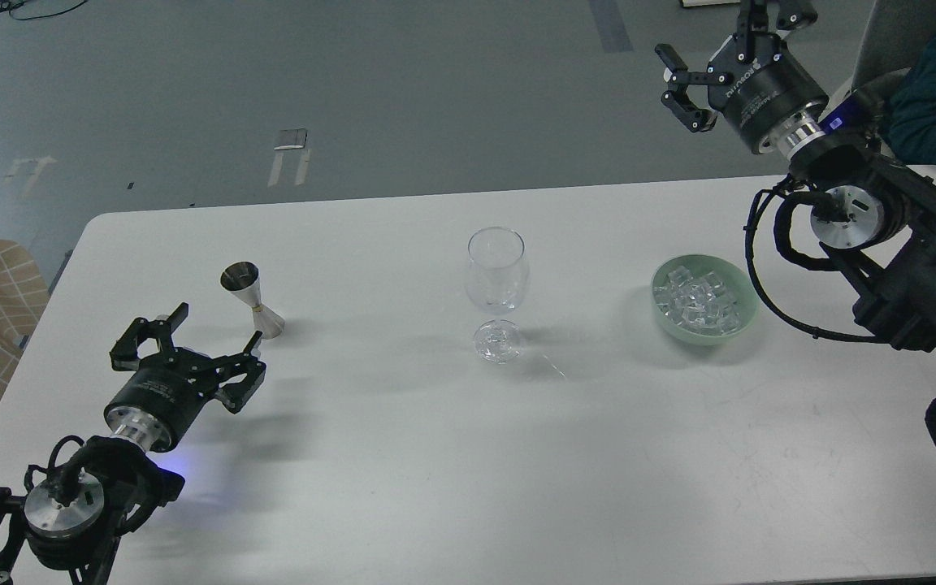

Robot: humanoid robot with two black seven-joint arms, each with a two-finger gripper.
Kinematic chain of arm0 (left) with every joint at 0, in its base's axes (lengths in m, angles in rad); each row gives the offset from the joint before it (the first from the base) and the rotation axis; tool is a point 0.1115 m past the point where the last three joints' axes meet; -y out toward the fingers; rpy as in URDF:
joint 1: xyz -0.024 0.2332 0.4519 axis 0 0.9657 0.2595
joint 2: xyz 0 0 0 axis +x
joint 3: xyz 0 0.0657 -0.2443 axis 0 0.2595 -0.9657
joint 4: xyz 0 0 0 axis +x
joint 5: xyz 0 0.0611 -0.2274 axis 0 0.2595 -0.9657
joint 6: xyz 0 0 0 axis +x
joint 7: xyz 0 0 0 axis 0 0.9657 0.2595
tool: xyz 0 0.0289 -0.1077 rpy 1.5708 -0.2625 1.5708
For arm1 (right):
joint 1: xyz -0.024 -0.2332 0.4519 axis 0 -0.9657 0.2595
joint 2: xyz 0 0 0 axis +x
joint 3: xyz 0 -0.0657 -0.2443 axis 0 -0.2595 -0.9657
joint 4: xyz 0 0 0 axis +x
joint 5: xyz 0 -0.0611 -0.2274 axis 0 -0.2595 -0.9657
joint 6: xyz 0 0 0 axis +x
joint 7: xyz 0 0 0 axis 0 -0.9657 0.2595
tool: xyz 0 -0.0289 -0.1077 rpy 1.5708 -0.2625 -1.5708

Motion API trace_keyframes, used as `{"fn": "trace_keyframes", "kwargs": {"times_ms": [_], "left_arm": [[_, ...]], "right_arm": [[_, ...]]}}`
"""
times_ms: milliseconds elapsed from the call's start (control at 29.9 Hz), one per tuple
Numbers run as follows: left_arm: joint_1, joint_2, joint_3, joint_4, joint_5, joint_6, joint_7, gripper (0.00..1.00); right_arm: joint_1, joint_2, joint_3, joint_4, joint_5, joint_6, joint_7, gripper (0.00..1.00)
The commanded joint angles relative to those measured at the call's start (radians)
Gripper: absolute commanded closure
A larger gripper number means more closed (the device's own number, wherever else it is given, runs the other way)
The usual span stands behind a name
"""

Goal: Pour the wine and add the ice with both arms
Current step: 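Close the left gripper around the metal jigger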

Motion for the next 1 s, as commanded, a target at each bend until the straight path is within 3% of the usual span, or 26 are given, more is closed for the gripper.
{"fn": "trace_keyframes", "kwargs": {"times_ms": [0,368,969], "left_arm": [[-0.022,-0.024,-0.003,0.040,0.000,0.001,-0.003,0.02],[-0.165,-0.054,-0.043,0.242,-0.003,0.010,-0.002,0.02],[-0.206,-0.094,-0.037,0.258,0.002,0.008,-0.005,0.02]], "right_arm": [[0.000,-0.001,0.000,0.000,-0.001,-0.002,0.000,0.00],[-0.014,0.000,-0.002,0.000,-0.001,-0.010,0.000,0.00],[-0.026,0.000,-0.002,0.000,-0.012,-0.013,0.000,0.00]]}}
